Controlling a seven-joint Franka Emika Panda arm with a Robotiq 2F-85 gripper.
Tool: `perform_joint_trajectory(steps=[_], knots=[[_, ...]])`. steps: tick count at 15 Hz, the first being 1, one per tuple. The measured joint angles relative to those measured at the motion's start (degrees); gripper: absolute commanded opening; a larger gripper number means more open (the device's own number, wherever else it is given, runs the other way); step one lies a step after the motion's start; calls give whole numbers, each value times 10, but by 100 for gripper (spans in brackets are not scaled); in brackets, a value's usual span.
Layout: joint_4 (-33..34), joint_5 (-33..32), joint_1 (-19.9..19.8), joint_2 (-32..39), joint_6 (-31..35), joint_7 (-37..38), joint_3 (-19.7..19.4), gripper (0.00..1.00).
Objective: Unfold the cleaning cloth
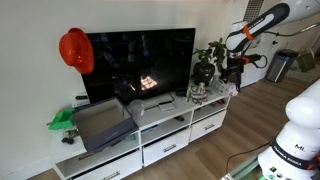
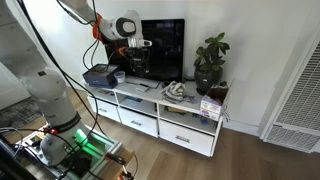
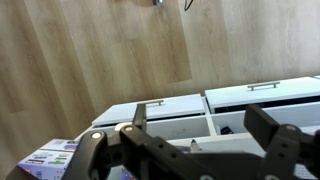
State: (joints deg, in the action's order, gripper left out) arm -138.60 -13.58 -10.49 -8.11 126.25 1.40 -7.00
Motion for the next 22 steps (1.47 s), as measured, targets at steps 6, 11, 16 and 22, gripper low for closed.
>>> perform_joint_trajectory(steps=[6,11,16,22], knots=[[105,-59,11,174,78,48,2,100],[204,-85,42,303,130,126,-17,100],[269,-80,55,382,147,154,-32,100],[276,-79,56,385,147,154,-35,100]])
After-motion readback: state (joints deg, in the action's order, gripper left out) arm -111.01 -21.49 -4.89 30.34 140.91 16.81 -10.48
